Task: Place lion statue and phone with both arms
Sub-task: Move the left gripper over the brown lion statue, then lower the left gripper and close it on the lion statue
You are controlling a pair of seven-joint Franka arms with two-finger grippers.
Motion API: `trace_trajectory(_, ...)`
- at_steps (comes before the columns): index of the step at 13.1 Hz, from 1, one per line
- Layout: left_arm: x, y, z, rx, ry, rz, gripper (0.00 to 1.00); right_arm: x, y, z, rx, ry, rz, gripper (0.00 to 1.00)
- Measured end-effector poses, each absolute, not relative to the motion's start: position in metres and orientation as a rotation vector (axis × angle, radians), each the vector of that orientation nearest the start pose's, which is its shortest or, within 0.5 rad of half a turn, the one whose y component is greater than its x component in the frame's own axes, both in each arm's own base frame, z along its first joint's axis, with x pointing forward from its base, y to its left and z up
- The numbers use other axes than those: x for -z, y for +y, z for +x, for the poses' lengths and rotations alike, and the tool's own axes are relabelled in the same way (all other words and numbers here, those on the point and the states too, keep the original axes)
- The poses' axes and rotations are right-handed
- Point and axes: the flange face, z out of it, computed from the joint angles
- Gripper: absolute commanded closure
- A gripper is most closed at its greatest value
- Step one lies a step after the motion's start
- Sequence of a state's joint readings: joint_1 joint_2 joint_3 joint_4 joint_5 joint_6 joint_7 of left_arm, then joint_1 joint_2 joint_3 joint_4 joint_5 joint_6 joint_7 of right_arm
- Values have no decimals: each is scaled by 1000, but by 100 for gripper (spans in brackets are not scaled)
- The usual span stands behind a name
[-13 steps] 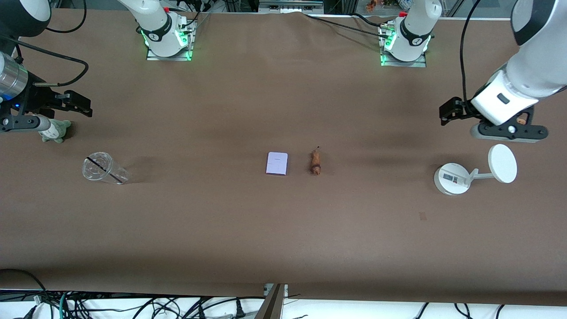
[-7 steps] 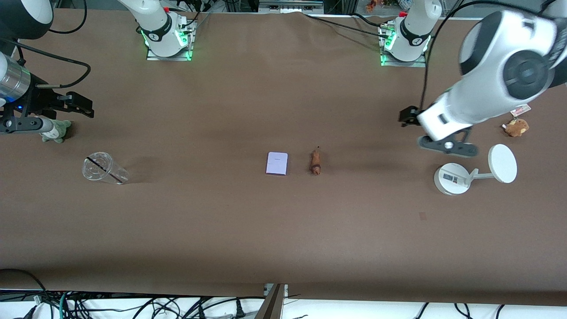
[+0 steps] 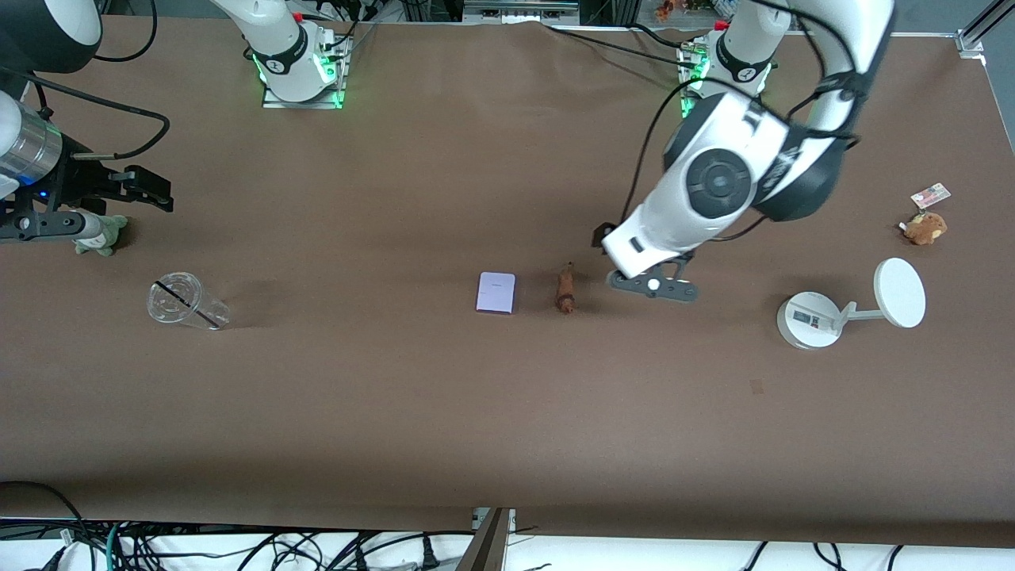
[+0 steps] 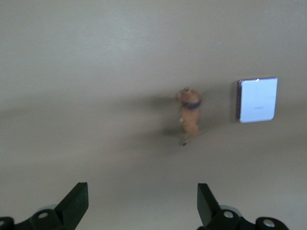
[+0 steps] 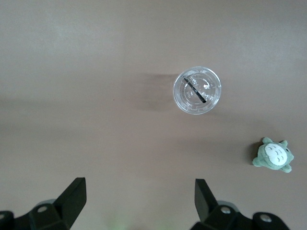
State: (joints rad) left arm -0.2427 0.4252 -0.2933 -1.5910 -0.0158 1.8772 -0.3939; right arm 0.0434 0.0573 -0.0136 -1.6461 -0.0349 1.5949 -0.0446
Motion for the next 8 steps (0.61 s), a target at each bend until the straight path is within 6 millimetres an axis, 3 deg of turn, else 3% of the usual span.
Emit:
trace_trajectory(4, -310, -373, 572, -173, 88, -3199, 0, -559, 14, 568, -175, -123, -3169, 0)
trace_trajectory(6, -263, -384, 571, -118, 98, -3161, 0, -558, 14, 568, -176, -123, -3169, 0)
trace_trajectory(8, -228, -390, 567, -99, 119, -3123, 0, -558, 14, 568, -177, -123, -3169, 0)
